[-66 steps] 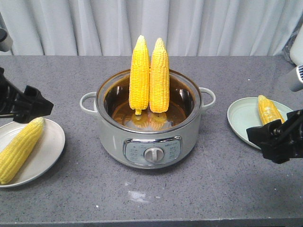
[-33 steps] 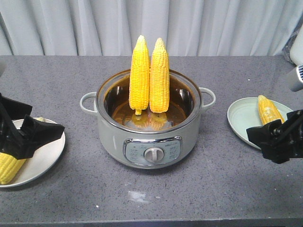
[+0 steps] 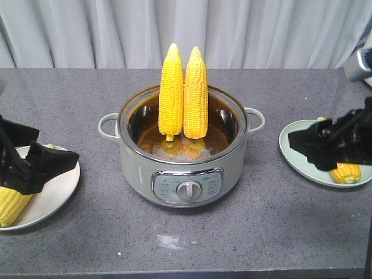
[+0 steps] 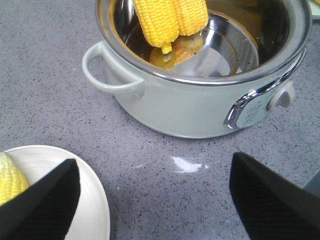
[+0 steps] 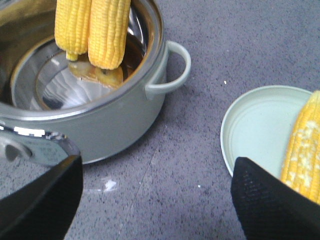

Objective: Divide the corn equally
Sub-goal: 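Reach the right gripper over the pot and grasp an upright cob, then lift the cob out of the pot with the right gripper, then hold the cob raised beside the pot with the right gripper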

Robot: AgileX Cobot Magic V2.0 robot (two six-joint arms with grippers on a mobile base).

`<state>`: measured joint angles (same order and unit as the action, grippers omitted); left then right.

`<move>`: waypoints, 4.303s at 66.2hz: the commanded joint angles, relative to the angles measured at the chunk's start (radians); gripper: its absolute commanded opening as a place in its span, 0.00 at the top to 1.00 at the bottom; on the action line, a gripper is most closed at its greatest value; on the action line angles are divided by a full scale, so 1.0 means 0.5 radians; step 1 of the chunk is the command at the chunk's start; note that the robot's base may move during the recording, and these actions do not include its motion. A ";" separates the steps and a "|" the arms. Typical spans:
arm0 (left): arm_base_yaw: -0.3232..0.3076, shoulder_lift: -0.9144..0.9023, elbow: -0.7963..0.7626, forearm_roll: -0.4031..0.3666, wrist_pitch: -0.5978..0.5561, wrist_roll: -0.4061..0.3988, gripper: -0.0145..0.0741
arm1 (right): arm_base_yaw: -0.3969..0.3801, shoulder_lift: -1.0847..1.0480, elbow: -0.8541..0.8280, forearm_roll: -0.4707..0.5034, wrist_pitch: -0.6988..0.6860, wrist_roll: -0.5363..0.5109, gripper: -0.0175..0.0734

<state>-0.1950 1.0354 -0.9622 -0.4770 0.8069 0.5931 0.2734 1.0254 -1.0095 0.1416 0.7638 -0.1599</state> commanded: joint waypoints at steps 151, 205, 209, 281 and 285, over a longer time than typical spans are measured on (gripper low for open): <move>-0.012 -0.032 -0.047 -0.073 -0.107 0.011 0.17 | 0.002 1.876 -1.868 1.025 0.026 -0.866 0.52; -0.012 -0.032 -0.047 -0.073 -0.107 0.011 0.17 | 0.002 1.537 -1.870 0.980 0.221 -0.861 0.58; -0.012 -0.032 -0.047 -0.073 -0.107 0.011 0.17 | 0.002 1.489 -1.865 0.975 0.268 -0.852 0.58; -0.012 -0.032 -0.047 -0.073 -0.107 0.011 0.17 | 0.002 0.111 -0.368 1.003 0.035 -1.008 0.58; -0.012 -0.032 -0.047 -0.073 -0.107 0.011 0.17 | 0.002 0.068 -0.301 1.003 0.017 -1.008 0.58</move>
<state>-0.1950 1.0354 -0.9622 -0.4793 0.8066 0.5958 0.2734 1.1040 -1.1706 0.6092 0.8467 -0.6601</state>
